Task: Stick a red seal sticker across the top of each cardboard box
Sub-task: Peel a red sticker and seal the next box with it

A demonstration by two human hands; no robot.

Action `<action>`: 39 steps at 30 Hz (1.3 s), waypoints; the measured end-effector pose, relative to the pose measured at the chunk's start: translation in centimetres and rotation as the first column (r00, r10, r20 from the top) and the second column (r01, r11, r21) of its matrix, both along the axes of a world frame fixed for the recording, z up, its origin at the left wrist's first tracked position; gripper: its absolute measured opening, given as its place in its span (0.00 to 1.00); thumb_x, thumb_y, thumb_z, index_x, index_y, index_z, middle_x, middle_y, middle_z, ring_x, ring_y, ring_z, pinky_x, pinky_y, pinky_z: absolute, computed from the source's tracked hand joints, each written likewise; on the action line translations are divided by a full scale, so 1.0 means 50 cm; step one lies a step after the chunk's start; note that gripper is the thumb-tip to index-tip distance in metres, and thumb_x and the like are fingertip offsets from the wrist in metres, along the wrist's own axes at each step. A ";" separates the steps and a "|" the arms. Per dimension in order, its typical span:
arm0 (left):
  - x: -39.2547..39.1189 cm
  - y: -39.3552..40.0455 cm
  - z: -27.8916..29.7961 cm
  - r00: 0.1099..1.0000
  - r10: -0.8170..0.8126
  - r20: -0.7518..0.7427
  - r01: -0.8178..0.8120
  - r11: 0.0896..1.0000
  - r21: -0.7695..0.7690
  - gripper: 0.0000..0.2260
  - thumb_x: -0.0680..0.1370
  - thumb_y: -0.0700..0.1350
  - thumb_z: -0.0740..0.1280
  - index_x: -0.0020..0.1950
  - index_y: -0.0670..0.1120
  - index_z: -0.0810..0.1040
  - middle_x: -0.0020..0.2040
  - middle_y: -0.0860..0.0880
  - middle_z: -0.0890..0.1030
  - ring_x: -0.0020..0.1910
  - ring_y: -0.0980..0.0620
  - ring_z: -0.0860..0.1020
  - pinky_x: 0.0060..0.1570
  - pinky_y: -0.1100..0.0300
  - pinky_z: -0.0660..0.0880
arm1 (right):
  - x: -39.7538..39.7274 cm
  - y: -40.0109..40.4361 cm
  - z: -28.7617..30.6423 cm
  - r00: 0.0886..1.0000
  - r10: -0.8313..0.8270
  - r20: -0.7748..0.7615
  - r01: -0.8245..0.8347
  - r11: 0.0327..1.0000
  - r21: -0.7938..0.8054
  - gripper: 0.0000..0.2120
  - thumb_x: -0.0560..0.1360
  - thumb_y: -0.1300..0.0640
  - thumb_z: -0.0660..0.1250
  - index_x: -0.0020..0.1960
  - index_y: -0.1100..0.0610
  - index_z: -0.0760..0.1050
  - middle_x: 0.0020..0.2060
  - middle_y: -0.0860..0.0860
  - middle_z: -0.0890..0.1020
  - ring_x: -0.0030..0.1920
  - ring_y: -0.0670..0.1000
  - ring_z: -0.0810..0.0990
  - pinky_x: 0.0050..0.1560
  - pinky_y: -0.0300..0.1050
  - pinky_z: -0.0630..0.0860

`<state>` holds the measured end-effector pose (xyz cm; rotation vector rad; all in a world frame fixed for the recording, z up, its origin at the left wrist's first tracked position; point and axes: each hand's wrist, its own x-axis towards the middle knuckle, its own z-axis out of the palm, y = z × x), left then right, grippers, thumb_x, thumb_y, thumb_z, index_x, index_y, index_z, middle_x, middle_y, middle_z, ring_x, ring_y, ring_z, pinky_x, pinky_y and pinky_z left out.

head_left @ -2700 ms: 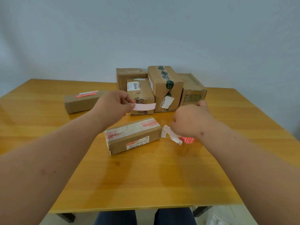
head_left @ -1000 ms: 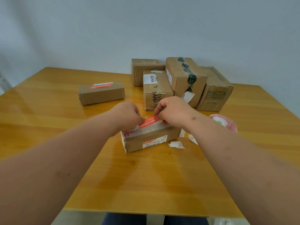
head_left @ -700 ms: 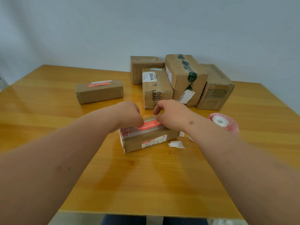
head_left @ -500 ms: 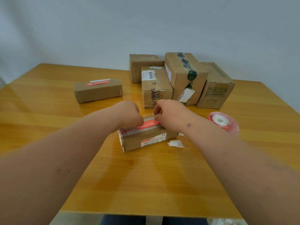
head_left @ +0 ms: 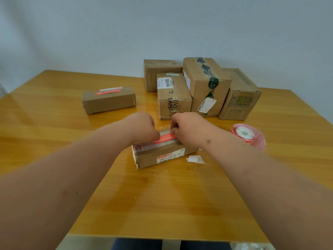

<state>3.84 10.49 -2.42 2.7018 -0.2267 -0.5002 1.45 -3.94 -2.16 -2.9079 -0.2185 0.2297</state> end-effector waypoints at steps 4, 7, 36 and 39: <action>-0.003 -0.001 0.001 0.999 -0.026 0.020 0.026 0.999 0.042 0.09 0.76 0.51 0.68 0.48 0.46 0.79 0.42 0.48 0.79 0.41 0.53 0.76 0.37 0.61 0.74 | 0.002 0.001 -0.006 1.000 0.010 0.020 -0.009 0.999 -0.042 0.04 0.78 0.57 0.63 0.53 0.52 0.73 0.46 0.49 0.76 0.46 0.50 0.74 0.43 0.42 0.70; -0.006 -0.001 0.000 0.997 -0.052 0.051 0.047 0.995 0.082 0.09 0.76 0.52 0.69 0.44 0.47 0.77 0.39 0.50 0.77 0.38 0.54 0.73 0.33 0.62 0.71 | 0.002 -0.002 -0.010 0.998 0.025 0.063 -0.021 0.998 -0.055 0.05 0.78 0.55 0.64 0.53 0.52 0.73 0.48 0.50 0.74 0.47 0.50 0.72 0.44 0.42 0.69; -0.022 0.004 -0.011 0.993 0.106 -0.055 -0.114 0.978 -0.176 0.20 0.68 0.52 0.78 0.53 0.49 0.73 0.46 0.49 0.76 0.44 0.52 0.74 0.42 0.56 0.76 | -0.003 -0.051 -0.026 0.981 -0.161 -0.112 0.189 0.930 0.316 0.22 0.71 0.50 0.72 0.63 0.50 0.73 0.58 0.48 0.75 0.55 0.48 0.74 0.49 0.40 0.72; -0.019 0.010 -0.004 0.987 0.109 -0.114 -0.135 0.959 -0.250 0.18 0.70 0.46 0.77 0.54 0.49 0.74 0.48 0.49 0.76 0.45 0.51 0.74 0.40 0.58 0.73 | -0.001 -0.060 -0.025 0.976 -0.189 -0.112 0.216 0.912 0.349 0.17 0.73 0.50 0.70 0.61 0.51 0.74 0.56 0.48 0.77 0.55 0.49 0.76 0.53 0.44 0.76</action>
